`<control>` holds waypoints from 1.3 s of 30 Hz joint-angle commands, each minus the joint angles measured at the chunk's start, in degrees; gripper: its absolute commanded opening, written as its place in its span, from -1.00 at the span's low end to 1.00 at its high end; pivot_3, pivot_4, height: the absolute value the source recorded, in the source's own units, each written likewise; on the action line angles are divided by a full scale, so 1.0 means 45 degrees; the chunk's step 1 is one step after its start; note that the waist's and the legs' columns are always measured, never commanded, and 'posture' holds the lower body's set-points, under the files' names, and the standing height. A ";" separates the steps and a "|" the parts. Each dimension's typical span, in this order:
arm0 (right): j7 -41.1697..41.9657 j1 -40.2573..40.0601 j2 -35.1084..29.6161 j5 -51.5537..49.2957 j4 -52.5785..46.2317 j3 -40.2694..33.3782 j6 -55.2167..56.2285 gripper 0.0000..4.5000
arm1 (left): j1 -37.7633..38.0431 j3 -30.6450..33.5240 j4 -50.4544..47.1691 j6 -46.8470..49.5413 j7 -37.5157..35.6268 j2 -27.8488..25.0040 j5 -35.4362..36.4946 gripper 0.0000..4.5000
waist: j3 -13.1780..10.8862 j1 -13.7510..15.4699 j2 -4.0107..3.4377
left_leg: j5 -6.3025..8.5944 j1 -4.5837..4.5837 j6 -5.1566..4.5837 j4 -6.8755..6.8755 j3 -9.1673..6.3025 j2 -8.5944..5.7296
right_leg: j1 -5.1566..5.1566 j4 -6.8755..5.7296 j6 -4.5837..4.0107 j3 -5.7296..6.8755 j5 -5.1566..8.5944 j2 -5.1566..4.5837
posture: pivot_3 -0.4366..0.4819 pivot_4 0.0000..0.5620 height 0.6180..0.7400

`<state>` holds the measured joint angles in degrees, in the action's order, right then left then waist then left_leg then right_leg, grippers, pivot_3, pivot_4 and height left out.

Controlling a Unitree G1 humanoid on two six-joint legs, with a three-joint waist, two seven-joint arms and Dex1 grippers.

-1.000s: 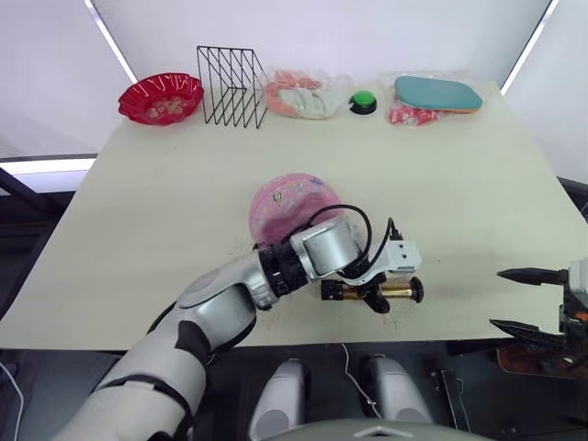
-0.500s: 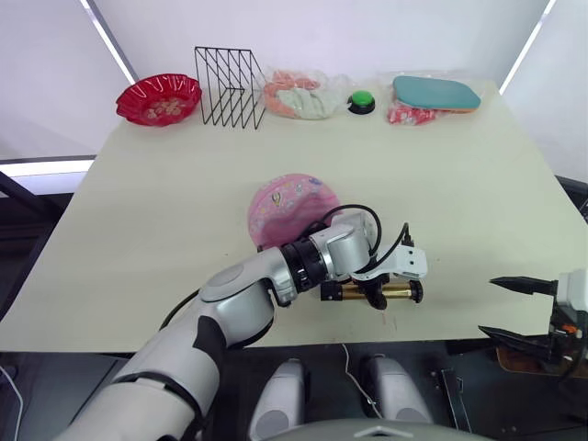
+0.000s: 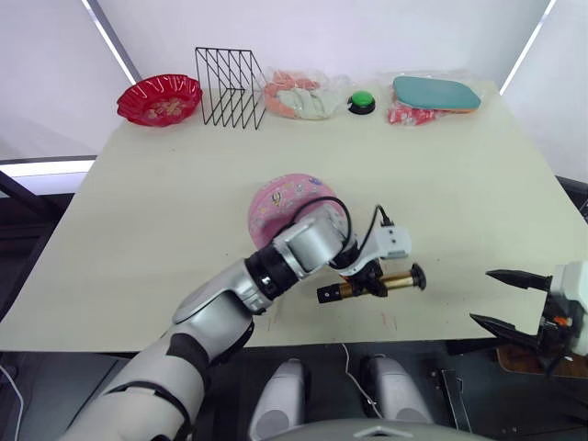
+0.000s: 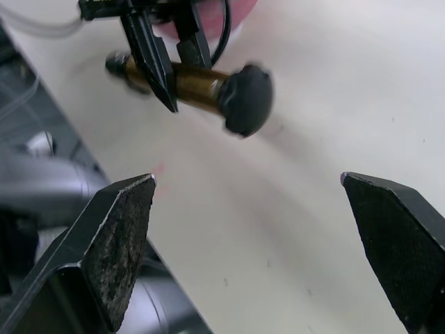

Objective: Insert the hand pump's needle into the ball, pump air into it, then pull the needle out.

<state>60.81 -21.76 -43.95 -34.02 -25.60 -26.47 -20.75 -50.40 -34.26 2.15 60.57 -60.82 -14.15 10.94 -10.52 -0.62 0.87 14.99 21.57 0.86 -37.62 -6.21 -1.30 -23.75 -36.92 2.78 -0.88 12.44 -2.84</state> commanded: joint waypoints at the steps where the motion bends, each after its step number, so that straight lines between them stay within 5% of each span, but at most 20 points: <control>1: -0.0805 0.0225 0.0433 -0.1145 -0.0785 0.0016 -0.0846 1.00 | 0.0978 0.1684 -0.1636 -0.0663 0.0518 0.0111 0.0928 -0.54 | 0.0000 0.0004 0.0000 | 0.0000 0.0000 0.0000 -0.0003 -0.0002 0.0000 | 0.0000 0.0000 0.0000 0.0001 0.0000 0.0000 | -0.05 -0.47 1.00; 6: -0.3059 0.1312 0.1769 -0.3684 -0.1786 0.0515 -0.2573 1.00 | 0.3744 0.3752 -0.3000 -0.3653 0.1056 0.0136 0.1755 -0.54 | 0.0008 -0.0001 -0.0014 | -0.0001 -0.0018 0.0003 -0.0008 0.0014 0.0021 | 0.0000 -0.0017 -0.0055 -0.0017 -0.0034 0.0000 | -0.05 -0.47 1.00; 14: -0.5289 0.3325 0.1777 -0.6119 -0.2296 0.1199 -0.4495 1.00 | 0.6269 0.4204 -0.3179 -0.7469 0.0959 0.0400 0.2092 -0.54 | 0.0017 0.0039 -0.0029 | 0.0016 0.0023 -0.0030 -0.0151 0.0035 0.0009 | 0.0010 -0.0022 0.0008 -0.0023 -0.0072 0.0012 | -0.05 -0.47 1.00; 35: -0.6737 0.6986 0.2302 -0.6665 -0.1648 0.3355 -0.4826 1.00 | 0.6426 0.3903 -0.2247 -0.9910 0.1655 0.0616 0.1604 -0.54 | 0.0017 -0.0019 -0.0029 | 0.0030 0.0024 -0.0083 -0.0177 0.0086 0.0004 | 0.0013 -0.0007 0.0050 -0.0067 -0.0103 0.0019 | -0.05 -0.47 1.00; 39: -0.6915 0.7311 0.2524 -0.6379 -0.1519 0.3611 -0.4742 0.65 | 0.6394 0.3865 -0.2181 -0.9933 0.1617 0.0581 0.1610 -0.54 | 0.0017 -0.0024 -0.0029 | 0.0031 0.0026 -0.0084 -0.0176 0.0090 0.0003 | 0.0011 -0.0006 0.0046 -0.0070 -0.0106 0.0018 | -0.05 -0.47 1.00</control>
<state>29.64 10.24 -33.01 -62.62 -30.90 -10.51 -42.87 -21.08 -16.54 -6.73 16.98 -53.45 -11.90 17.63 -10.45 -0.73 0.74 15.13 21.68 0.48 -38.41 -5.79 -1.28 -23.70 -36.95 2.98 -1.21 11.96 -2.76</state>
